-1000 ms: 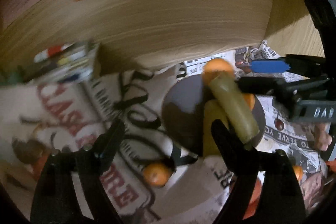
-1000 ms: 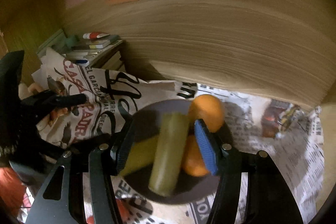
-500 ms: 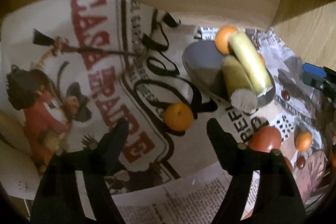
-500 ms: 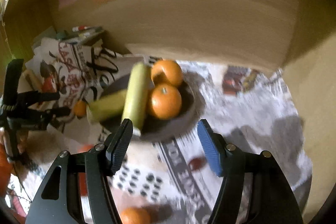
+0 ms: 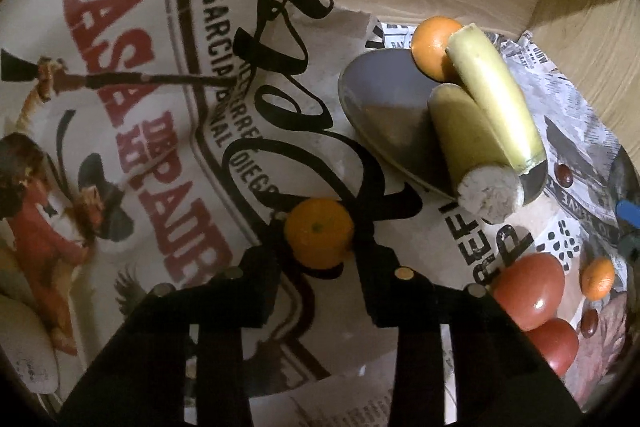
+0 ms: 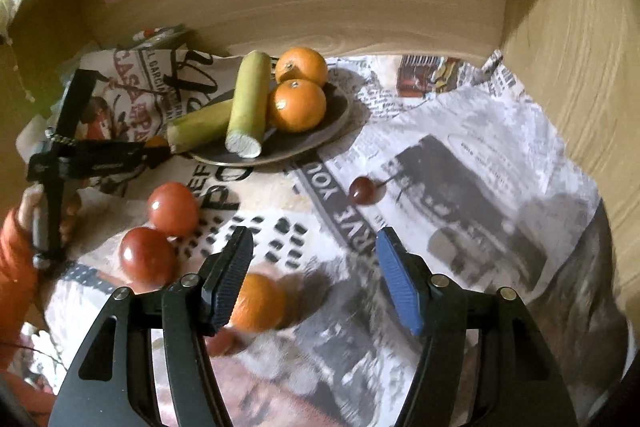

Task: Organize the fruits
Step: 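Move the right tool onto a small tangerine while the left tool approaches another tangerine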

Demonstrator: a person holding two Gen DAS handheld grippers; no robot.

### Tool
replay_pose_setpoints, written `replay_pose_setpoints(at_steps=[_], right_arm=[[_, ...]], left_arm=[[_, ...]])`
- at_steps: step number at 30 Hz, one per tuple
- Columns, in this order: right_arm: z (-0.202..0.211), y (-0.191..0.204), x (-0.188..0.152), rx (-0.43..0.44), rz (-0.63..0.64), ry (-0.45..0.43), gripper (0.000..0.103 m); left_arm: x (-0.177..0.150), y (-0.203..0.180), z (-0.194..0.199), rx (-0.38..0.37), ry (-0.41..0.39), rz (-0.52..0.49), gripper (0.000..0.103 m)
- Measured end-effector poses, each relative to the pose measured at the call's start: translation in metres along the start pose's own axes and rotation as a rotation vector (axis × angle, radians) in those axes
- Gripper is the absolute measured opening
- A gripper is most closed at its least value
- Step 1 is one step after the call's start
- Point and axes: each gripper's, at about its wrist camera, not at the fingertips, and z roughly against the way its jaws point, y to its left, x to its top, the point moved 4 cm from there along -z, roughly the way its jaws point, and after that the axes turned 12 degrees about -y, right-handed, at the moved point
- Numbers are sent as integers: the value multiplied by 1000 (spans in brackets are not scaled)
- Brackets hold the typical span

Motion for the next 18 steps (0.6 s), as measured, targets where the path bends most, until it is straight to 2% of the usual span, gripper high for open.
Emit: replay_pose_setpoints(at_steps=[6,9,13,18], right_arm=[[3,13,-16,49,10,32,60],[-2,19,-25,83,19,64,53],[-12,26,-34,101,43,109,36],[-10,27,-29,108,48,89,35]], left_arm=[[-9,-2,29,-22,-31,23,35],[-14,-9,47,-29,-59,13,35],[-19,-19,64,-43,-84,1,35],[-19,-27,78,-57,-109,0,35]])
